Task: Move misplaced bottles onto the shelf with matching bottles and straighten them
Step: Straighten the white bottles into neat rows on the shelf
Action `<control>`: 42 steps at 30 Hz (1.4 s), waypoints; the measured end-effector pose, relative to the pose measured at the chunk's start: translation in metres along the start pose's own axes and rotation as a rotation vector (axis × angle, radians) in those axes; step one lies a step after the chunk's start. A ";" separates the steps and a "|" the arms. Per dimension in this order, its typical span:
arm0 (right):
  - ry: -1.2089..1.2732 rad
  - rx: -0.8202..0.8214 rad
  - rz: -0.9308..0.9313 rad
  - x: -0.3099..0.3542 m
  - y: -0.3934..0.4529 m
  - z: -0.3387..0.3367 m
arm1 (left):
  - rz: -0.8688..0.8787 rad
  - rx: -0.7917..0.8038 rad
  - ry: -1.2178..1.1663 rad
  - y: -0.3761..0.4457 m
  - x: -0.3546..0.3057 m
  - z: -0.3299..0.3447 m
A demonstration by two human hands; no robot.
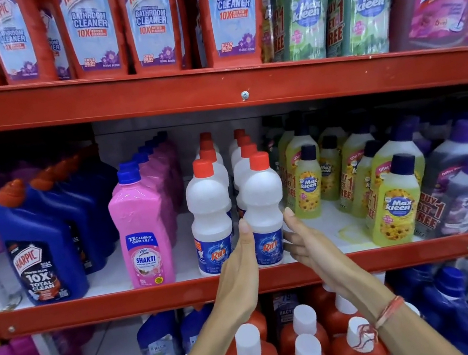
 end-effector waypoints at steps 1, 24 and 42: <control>0.004 0.003 -0.003 0.000 0.000 0.000 | -0.007 0.011 0.009 0.003 0.000 0.001; -0.059 0.031 -0.237 0.022 -0.016 0.056 | 0.330 -0.453 0.217 -0.021 -0.040 -0.071; 0.223 0.008 -0.120 -0.012 0.072 0.090 | -0.006 -0.204 0.030 -0.005 -0.021 -0.073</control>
Point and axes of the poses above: each hand's wrist, its own y-axis towards the middle knuckle, its own z-axis out of the palm, x = y × z, the point moved 7 cm from there along y, towards the middle knuckle, and after that the axes turned 12 degrees about -y, right-handed, at the moved point
